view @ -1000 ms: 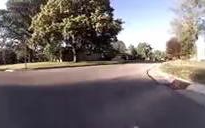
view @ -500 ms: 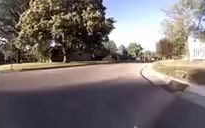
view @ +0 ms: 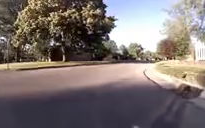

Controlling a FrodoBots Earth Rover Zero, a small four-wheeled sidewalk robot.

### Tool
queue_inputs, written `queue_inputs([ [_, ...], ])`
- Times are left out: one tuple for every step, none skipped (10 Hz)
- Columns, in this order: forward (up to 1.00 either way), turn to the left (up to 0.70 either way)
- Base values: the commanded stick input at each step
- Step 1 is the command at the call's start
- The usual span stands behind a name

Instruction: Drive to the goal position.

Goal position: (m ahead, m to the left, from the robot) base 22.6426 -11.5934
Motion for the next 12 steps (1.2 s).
queue_inputs([
  [1.00, 0.00],
  [1.00, -0.15],
  [1.00, -0.35],
  [1.00, -0.40],
  [1.00, -0.40],
  [1.00, -0.40],
  [1.00, -0.40],
  [1.00, -0.40],
  [1.00, -0.40],
  [1.00, -0.40],
  [1.00, -0.40],
  [1.00, -0.38],
])
